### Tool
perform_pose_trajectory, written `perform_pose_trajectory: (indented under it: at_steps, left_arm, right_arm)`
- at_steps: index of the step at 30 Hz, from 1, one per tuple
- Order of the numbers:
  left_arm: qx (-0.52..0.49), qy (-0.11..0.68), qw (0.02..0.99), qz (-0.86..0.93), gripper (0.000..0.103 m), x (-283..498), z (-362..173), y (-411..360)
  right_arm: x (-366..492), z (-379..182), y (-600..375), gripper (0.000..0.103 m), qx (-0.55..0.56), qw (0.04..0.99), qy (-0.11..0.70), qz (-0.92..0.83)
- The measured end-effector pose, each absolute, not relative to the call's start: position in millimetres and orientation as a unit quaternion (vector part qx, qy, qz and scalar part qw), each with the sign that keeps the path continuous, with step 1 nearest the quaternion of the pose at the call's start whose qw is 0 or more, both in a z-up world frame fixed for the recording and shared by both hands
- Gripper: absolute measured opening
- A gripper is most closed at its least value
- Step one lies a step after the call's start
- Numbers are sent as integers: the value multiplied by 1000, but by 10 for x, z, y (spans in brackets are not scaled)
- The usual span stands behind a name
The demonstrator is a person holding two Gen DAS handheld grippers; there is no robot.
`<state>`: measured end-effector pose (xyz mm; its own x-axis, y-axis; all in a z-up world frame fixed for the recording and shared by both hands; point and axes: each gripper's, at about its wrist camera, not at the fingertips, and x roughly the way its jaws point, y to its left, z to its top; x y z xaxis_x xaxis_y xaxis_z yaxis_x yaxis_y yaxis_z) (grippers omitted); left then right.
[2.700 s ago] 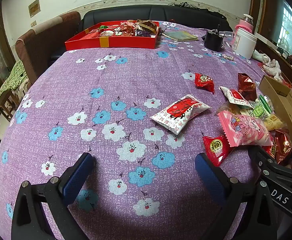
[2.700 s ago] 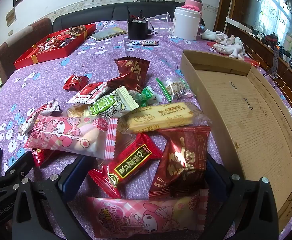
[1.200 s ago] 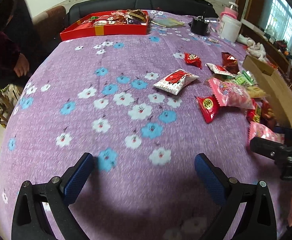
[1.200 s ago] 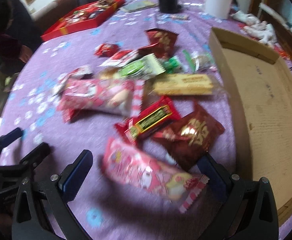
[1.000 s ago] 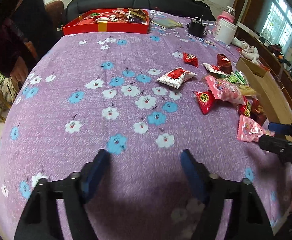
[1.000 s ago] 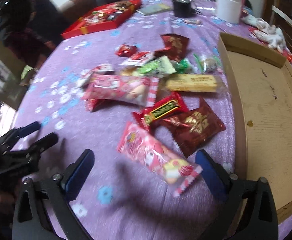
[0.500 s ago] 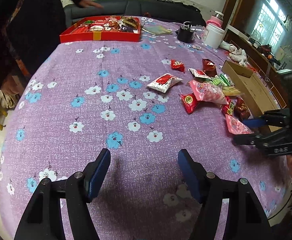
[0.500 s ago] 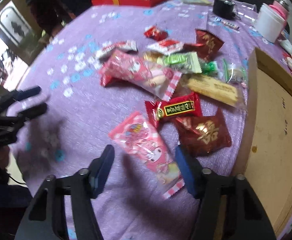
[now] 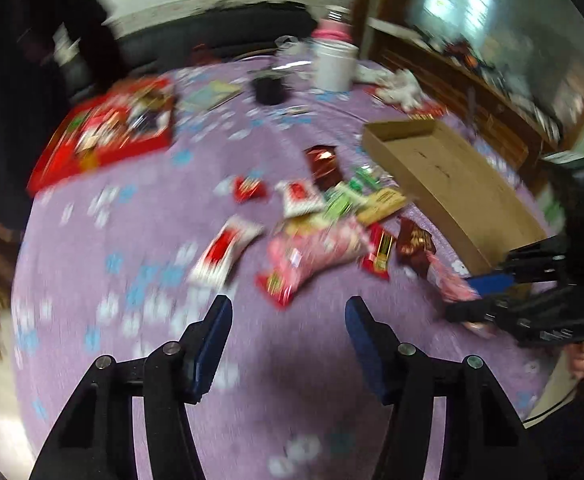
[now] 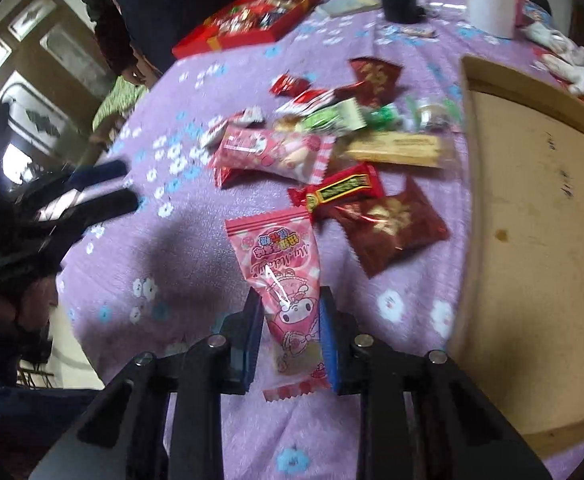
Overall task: Organize snacks
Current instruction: 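Grasp the pink character candy bar with the right gripper while the left gripper grasps another pink bar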
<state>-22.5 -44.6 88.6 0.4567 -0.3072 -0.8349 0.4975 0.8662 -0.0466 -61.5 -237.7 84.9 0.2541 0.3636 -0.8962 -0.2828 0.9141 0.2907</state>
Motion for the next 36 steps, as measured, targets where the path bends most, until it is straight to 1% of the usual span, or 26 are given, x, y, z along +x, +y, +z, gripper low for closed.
perform_pose_trajectory:
  at_steps: [4,8,10,12,14,17,21,23,24,25,26,29,36]
  left_arm:
    - [151,473,819,-288,62,82,734,-843]
    - [157,505,799,-287,62,359,442,-996]
    - [161,528,782,-290,62,342,332,-1016]
    - [180,531,773,-297,62,199,293,-1039]
    - [188,531,772,-294,46,84,276,-1043]
    - [166,534,781,-277,45,72,273,-1040]
    - [168,534,787,-259,45,122,241,-1192]
    - [172,523,801,-236,41,74,238,-1265]
    - [166,521,806,-228,39,69,237,-1265]
    - [146,523,810,-223,32,56,245,-1239]
    - [106,525,815,-220,32,29,266,-1166]
    - [56,528,822,-204,32,-81,310,-1003]
    - [18,527,826,-200,32,-313,409,-807]
  right_arm:
    - [-738,957,-2630,25,66,799,567,192]
    - [-837,1003,-2880,25,82,805,560,180]
    - [-886,1029,-2985,25,90,808,555,175]
    - [-954,1072,-3056,25,101,812,550,169]
    - [-993,1102,-3129,25,112,814,547,162]
    - [-987,1121,-3219,25,126,815,543,155]
    - [-955,1150,-3271,25,137,817,539,149]
    - [-948,1164,-3282,25,136,819,538,144]
    - [-948,1170,-3292,25,139,819,538,142]
    - [-933,1172,-3294,26,142,819,537,141]
    - [-918,1171,-3303,25,148,819,536,141]
    - [-910,1154,-3342,26,155,817,537,141]
    - [-890,1129,-3347,26,158,812,543,148]
